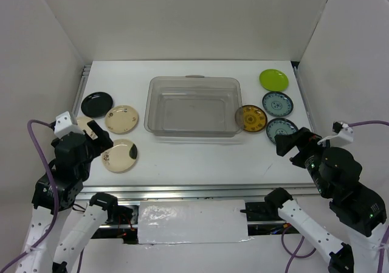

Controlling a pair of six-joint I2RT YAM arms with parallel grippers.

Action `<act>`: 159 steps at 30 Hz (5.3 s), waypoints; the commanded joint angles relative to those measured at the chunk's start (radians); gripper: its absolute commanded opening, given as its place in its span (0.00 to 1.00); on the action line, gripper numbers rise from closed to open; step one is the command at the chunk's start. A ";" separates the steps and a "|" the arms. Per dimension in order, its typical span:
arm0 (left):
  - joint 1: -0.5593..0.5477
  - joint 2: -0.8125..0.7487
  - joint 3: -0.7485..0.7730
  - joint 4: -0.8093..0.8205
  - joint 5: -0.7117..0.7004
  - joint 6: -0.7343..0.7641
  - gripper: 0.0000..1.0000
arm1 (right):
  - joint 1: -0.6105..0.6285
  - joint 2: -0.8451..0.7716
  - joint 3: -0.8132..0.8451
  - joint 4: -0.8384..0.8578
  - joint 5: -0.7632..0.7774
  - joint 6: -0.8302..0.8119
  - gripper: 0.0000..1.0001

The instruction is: Place the plates into the plastic bin on the countertop

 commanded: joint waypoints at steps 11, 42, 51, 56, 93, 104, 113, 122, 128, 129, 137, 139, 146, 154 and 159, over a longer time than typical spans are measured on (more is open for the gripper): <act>-0.008 0.012 -0.013 0.055 0.028 0.018 0.99 | 0.008 0.014 -0.114 0.147 -0.095 0.036 1.00; -0.057 -0.019 -0.023 0.093 0.111 0.061 0.99 | -1.187 0.735 -0.763 1.048 -0.706 0.288 1.00; -0.062 -0.017 -0.025 0.095 0.117 0.064 0.99 | -1.192 0.962 -0.668 1.058 -0.765 0.256 0.93; -0.079 -0.017 -0.023 0.090 0.108 0.059 0.99 | -1.192 0.970 -0.659 1.054 -0.769 0.249 0.87; -0.079 -0.034 -0.022 0.077 0.071 0.041 0.99 | -1.078 0.405 -0.603 0.827 -0.859 0.317 0.00; -0.079 0.003 -0.019 0.072 0.067 0.039 0.99 | -0.363 1.106 0.138 0.643 -0.831 0.180 0.00; -0.079 0.011 -0.019 0.072 0.065 0.039 0.99 | -0.291 1.514 0.364 0.611 -0.865 0.164 0.00; -0.079 0.029 -0.017 0.074 0.070 0.042 0.99 | -0.248 1.603 0.376 0.598 -0.908 0.098 0.49; -0.079 0.040 -0.019 0.075 0.076 0.047 0.99 | -0.262 1.402 0.352 0.563 -0.823 0.067 1.00; -0.079 0.040 -0.019 0.075 0.076 0.047 0.99 | -0.271 1.348 0.334 0.564 -0.787 0.068 1.00; -0.080 0.037 -0.019 0.078 0.079 0.048 0.99 | -0.653 0.846 -0.213 0.724 -0.658 0.127 1.00; -0.082 0.041 -0.017 0.078 0.079 0.051 0.99 | -0.749 0.853 -0.260 0.755 -0.693 0.098 1.00; -0.080 0.040 -0.020 0.089 0.110 0.065 0.99 | -0.869 1.036 -0.354 0.893 -0.839 0.071 0.98; -0.080 0.027 -0.025 0.097 0.122 0.071 0.99 | -0.874 1.260 -0.311 0.943 -0.853 0.091 0.91; -0.080 0.032 -0.025 0.095 0.125 0.071 0.99 | -0.856 1.347 -0.274 0.924 -0.841 0.093 0.64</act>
